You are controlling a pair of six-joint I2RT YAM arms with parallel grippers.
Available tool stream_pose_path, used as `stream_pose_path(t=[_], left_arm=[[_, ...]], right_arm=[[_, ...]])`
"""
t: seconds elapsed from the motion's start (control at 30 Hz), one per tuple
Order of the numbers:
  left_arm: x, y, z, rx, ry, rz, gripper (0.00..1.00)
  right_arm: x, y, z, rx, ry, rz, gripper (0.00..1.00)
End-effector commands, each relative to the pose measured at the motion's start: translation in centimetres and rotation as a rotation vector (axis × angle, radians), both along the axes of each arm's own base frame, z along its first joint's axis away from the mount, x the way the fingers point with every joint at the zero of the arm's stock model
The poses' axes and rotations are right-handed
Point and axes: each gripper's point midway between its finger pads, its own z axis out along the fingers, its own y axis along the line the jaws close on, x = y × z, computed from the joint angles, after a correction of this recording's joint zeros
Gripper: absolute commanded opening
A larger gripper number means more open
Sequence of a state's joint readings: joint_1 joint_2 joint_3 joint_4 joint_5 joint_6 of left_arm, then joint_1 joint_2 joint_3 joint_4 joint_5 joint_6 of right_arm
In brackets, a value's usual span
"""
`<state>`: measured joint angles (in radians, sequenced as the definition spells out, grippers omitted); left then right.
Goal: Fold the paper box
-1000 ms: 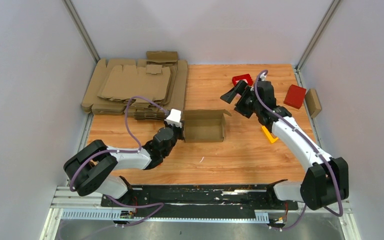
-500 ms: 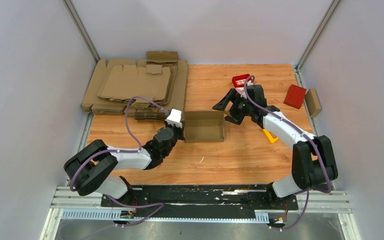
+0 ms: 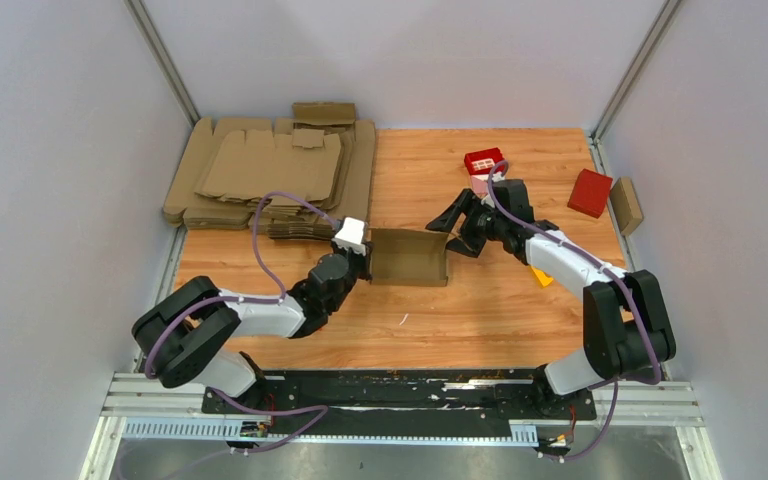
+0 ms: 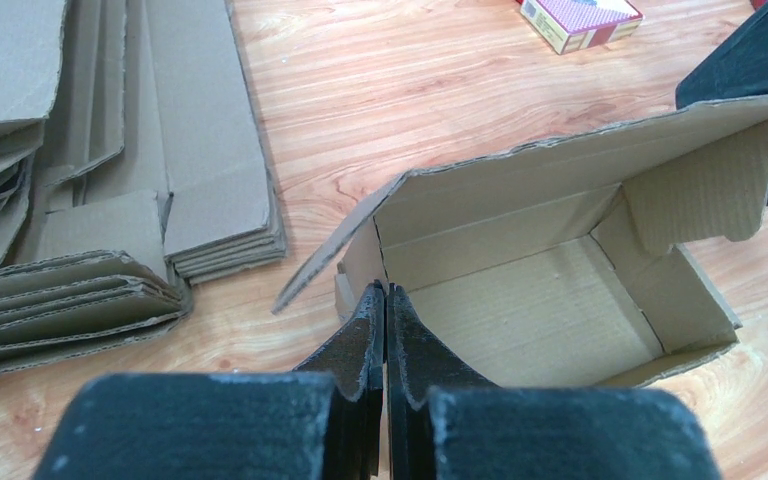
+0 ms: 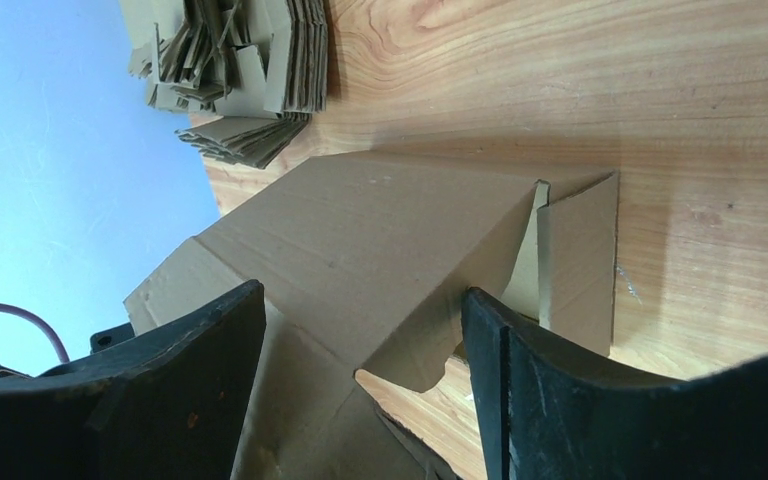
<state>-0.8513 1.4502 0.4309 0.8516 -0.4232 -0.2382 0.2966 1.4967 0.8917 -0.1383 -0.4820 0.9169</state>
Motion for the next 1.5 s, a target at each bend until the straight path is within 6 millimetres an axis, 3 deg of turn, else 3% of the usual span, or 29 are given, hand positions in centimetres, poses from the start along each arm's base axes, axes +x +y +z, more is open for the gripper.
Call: stream_pose_path(t=[0.0, 0.2, 0.5, 0.67, 0.93, 1.0, 1.1, 1.13, 1.47], left_arm=[[-0.6, -1.6, -1.2, -0.017, 0.060, -0.057, 0.01], [-0.8, -1.4, -2.6, -0.012, 0.106, -0.041, 0.01], [-0.3, -2.7, 0.3, -0.119, 0.088, -0.050, 0.02], [-0.5, -1.9, -1.1, -0.046, 0.114, -0.035, 0.04], [-2.7, -0.5, -3.9, 0.092, 0.283, -0.050, 0.30], [-3.5, 0.1, -3.8, 0.119, 0.315, -0.058, 0.36], [-4.7, 0.9, -3.2, 0.129, 0.340, -0.076, 0.57], [-5.0, 1.1, -2.8, 0.132, 0.348, -0.080, 0.60], [-8.9, 2.3, 0.9, 0.122, 0.432, -0.177, 0.63]], right_arm=[[0.0, 0.2, 0.5, 0.009, -0.048, 0.024, 0.70], [-0.3, -0.3, 0.0, -0.030, -0.070, 0.032, 0.67], [-0.2, -0.7, 0.8, -0.058, -0.096, 0.031, 0.66], [-0.2, -1.1, 1.1, -0.077, -0.114, 0.026, 0.66], [-0.3, -1.4, 0.6, -0.119, -0.138, 0.054, 0.62], [-0.3, -1.5, 0.4, -0.138, -0.148, 0.065, 0.61], [-0.6, -1.5, 0.0, -0.149, -0.161, 0.092, 0.54], [-0.7, -1.6, -0.2, -0.154, -0.160, 0.099, 0.54], [-1.5, -1.9, -1.7, -0.203, -0.175, 0.164, 0.51]])
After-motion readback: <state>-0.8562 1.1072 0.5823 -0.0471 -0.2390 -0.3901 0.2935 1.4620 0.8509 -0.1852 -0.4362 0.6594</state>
